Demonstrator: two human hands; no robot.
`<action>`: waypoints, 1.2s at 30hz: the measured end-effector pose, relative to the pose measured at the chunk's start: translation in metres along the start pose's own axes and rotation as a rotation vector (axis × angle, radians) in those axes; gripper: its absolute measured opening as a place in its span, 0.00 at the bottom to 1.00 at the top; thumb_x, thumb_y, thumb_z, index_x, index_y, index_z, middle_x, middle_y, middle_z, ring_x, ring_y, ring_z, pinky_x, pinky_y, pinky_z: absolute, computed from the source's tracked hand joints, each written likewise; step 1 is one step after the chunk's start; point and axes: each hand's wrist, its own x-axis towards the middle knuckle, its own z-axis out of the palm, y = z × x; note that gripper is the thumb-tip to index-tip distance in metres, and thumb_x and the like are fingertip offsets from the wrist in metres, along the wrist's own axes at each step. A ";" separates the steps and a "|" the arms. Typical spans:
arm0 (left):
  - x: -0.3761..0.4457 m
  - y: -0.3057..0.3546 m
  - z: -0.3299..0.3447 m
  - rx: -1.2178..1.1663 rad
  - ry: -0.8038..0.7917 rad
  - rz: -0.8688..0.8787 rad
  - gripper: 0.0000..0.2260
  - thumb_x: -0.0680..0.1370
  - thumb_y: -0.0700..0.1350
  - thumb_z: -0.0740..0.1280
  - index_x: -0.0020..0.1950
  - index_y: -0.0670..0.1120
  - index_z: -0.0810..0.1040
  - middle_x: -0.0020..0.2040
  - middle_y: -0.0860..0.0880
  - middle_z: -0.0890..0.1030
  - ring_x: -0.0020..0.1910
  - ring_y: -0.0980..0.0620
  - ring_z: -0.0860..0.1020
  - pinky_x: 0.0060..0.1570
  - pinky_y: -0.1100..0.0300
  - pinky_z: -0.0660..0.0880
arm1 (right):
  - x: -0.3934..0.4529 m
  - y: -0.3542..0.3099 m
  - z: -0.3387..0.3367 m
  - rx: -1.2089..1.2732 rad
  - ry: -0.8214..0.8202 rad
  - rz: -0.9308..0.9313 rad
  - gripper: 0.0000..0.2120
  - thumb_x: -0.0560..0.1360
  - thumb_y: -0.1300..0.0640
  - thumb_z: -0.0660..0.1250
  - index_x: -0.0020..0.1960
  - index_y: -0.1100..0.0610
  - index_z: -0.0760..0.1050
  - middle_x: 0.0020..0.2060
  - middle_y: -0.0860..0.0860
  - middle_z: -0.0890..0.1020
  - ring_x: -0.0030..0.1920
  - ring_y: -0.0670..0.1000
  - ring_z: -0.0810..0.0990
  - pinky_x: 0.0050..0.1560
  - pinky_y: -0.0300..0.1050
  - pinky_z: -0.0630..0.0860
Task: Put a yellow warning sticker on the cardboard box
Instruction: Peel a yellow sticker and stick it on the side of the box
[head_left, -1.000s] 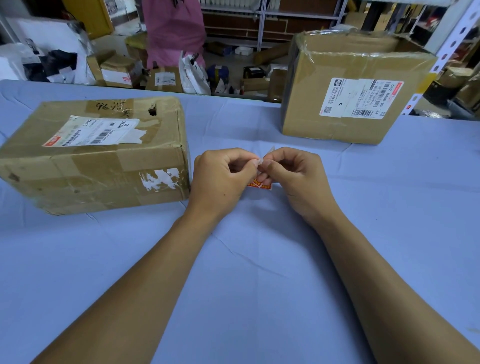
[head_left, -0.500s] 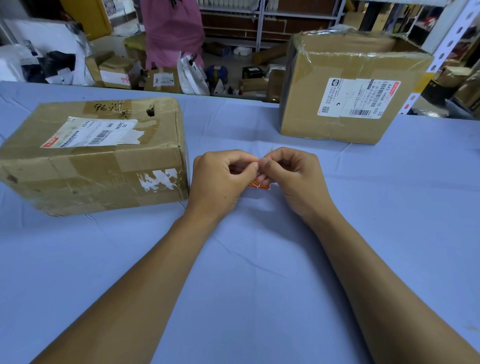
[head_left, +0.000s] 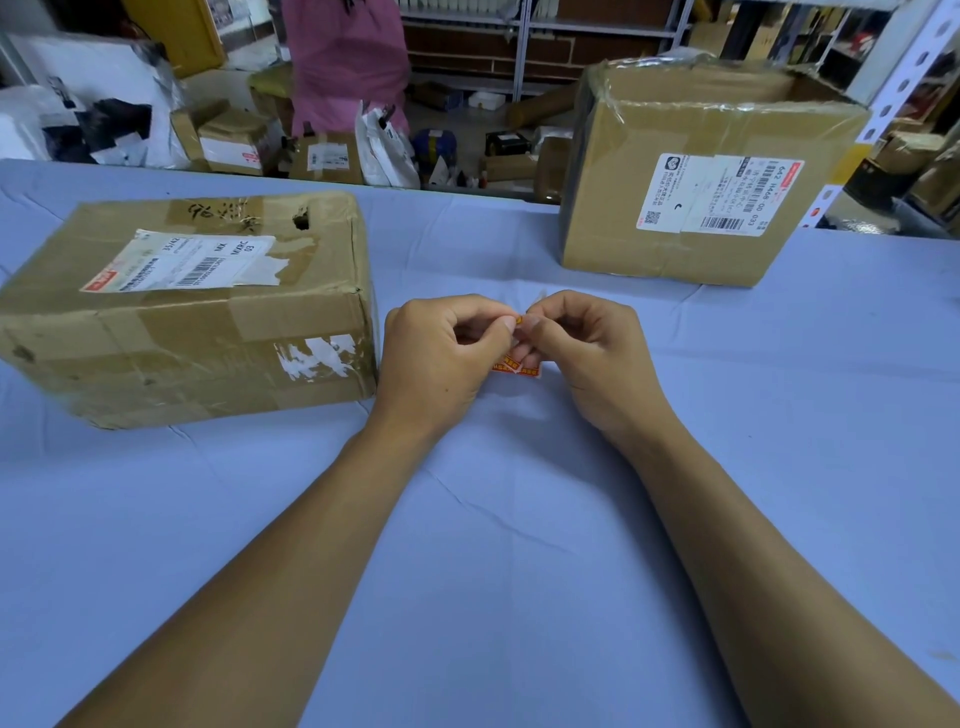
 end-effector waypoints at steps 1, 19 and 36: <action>0.000 0.000 0.000 -0.004 0.003 0.002 0.06 0.74 0.42 0.69 0.43 0.46 0.86 0.35 0.56 0.84 0.34 0.60 0.83 0.42 0.61 0.80 | 0.000 -0.001 -0.001 0.016 -0.003 0.002 0.08 0.78 0.69 0.64 0.41 0.65 0.79 0.32 0.56 0.82 0.35 0.53 0.81 0.43 0.46 0.80; 0.000 0.001 0.000 0.015 -0.018 -0.023 0.04 0.73 0.42 0.70 0.44 0.46 0.85 0.37 0.51 0.86 0.37 0.56 0.85 0.45 0.57 0.82 | 0.000 0.005 0.000 -0.066 0.000 -0.080 0.08 0.79 0.65 0.64 0.42 0.62 0.79 0.33 0.52 0.82 0.36 0.51 0.81 0.43 0.48 0.79; 0.000 0.003 -0.001 0.005 0.004 -0.032 0.05 0.74 0.42 0.72 0.40 0.52 0.84 0.35 0.56 0.85 0.35 0.61 0.83 0.43 0.61 0.81 | -0.002 0.005 0.001 -0.240 0.010 -0.137 0.08 0.78 0.61 0.63 0.42 0.59 0.78 0.33 0.50 0.82 0.37 0.53 0.81 0.43 0.55 0.79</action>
